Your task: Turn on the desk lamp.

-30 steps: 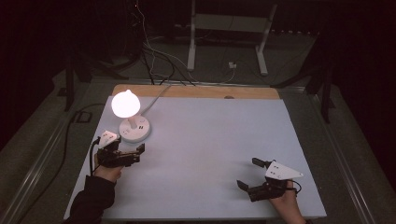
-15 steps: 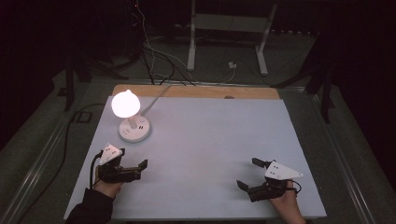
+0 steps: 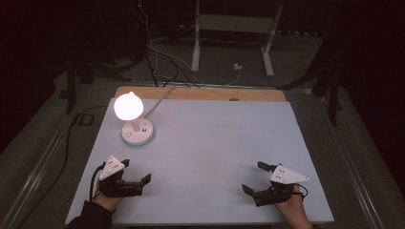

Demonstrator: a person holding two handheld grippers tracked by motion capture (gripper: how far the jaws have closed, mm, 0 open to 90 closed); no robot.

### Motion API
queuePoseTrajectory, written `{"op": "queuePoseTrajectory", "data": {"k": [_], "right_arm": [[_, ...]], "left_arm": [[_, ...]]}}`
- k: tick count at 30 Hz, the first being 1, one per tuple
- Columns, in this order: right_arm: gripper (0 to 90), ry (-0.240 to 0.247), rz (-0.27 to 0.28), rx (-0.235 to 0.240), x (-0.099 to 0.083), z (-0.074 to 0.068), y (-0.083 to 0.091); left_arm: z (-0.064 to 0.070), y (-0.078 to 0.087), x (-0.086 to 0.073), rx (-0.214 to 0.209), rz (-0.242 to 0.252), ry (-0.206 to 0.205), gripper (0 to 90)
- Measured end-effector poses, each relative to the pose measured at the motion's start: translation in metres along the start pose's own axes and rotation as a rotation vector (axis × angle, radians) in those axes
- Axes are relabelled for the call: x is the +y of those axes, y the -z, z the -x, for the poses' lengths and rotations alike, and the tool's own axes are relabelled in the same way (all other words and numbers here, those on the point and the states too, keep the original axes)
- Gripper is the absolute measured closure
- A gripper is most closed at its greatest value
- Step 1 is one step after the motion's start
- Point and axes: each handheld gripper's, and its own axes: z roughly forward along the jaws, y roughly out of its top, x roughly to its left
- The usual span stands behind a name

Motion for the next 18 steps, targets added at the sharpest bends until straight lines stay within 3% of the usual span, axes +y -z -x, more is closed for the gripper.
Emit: {"op": "queuePoseTrajectory", "data": {"k": [6, 18], "right_arm": [[0.0, -0.005, -0.001, 0.005, -0.0001, 0.0001, -0.0003], [0.0, -0.004, -0.004, 0.005, -0.0003, 0.0002, -0.001]], "left_arm": [[0.002, -0.0066, -0.0017, -0.036, -0.046, -0.036, 0.3], [0.0046, -0.0073, -0.0007, -0.048, -0.037, -0.056, 0.4]]}}
